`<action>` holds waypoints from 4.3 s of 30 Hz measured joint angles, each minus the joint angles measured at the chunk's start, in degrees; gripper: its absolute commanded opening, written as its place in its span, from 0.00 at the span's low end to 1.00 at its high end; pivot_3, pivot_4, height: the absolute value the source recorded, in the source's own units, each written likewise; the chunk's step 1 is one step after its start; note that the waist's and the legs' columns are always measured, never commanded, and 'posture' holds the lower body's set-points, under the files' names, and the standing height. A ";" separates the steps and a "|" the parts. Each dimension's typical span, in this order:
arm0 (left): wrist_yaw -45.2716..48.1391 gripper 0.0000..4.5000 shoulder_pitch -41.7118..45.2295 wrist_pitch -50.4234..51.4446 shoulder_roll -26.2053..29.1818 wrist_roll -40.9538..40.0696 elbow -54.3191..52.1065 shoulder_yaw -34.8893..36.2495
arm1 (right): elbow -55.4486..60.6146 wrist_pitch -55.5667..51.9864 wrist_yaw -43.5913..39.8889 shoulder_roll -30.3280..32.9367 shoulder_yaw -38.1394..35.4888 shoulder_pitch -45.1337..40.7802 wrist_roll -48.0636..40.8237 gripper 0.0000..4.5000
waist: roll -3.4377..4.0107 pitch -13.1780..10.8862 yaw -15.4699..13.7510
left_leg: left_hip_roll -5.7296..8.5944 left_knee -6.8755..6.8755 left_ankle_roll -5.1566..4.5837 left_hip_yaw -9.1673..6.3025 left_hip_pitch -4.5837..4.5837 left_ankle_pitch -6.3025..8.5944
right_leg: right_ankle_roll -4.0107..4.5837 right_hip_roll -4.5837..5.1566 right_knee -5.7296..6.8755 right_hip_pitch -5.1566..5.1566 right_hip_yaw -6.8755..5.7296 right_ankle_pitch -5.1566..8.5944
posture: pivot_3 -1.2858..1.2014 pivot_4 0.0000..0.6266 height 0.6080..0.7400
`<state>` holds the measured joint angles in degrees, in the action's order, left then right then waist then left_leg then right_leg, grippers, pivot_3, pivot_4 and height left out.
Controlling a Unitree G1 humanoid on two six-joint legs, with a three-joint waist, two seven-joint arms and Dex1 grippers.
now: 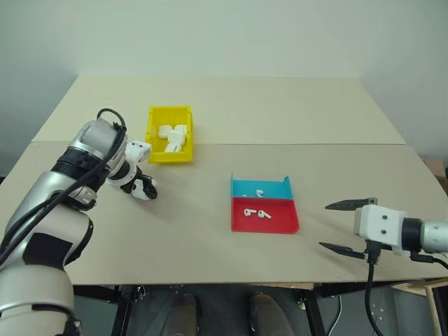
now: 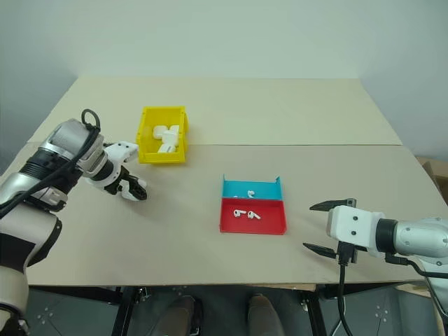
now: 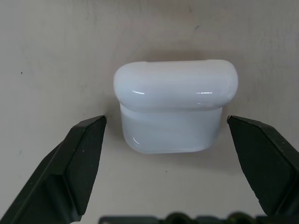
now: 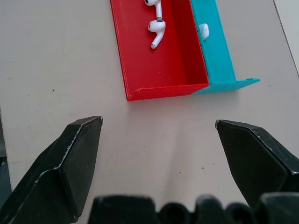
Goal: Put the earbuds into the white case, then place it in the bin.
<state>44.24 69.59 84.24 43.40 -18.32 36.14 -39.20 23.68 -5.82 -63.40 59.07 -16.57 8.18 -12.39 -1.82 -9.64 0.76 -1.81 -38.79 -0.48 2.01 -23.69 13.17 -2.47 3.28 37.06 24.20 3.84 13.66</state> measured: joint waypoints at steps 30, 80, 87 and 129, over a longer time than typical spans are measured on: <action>0.63 0.61 -34.63 -29.60 -0.99 -3.92 -54.88 39.30 | 0.18 -17.06 -8.08 13.08 4.66 -17.09 -9.21 1.00 | 0.35 0.19 0.56 | -0.09 0.05 -0.01 -0.01 0.31 0.01 | 0.09 0.17 0.02 -0.08 0.22 -0.08 | 0.52 0.24 1.00; 14.42 0.61 -71.63 -111.69 -20.13 -0.81 -40.36 36.50 | -4.19 -54.40 -5.62 -11.88 59.30 -60.57 17.83 0.52 | 0.49 0.32 0.20 | -0.15 -0.04 -0.04 0.19 0.04 0.02 | 0.12 0.08 -0.08 0.07 -0.01 -0.23 | 0.52 0.24 1.00; 12.60 0.61 -71.53 -111.69 -20.14 0.30 -40.34 36.00 | -5.16 -55.72 -3.86 -13.70 59.46 -60.66 17.97 0.52 | 0.49 0.32 0.21 | -0.15 -0.02 -0.04 0.19 0.04 0.02 | 0.12 0.09 -0.08 0.07 -0.02 -0.23 | 0.52 0.24 1.00; 8.15 0.61 -71.73 -109.22 -18.15 2.41 -42.10 34.43 | -7.04 -55.58 0.34 -15.71 62.69 -59.92 18.08 0.44 | 0.49 0.32 0.31 | -0.16 0.01 -0.04 0.17 0.04 0.02 | 0.15 0.09 -0.11 0.08 -0.04 -0.21 | 0.52 0.24 1.00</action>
<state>52.39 -2.14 -24.97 25.25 -15.91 -5.97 -4.77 16.64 -61.40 -63.06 43.35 46.13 -51.74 5.69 -1.33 -9.32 1.06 -1.97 -38.78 -0.52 2.18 -23.65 13.19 -2.33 3.37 36.95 24.28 3.81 13.44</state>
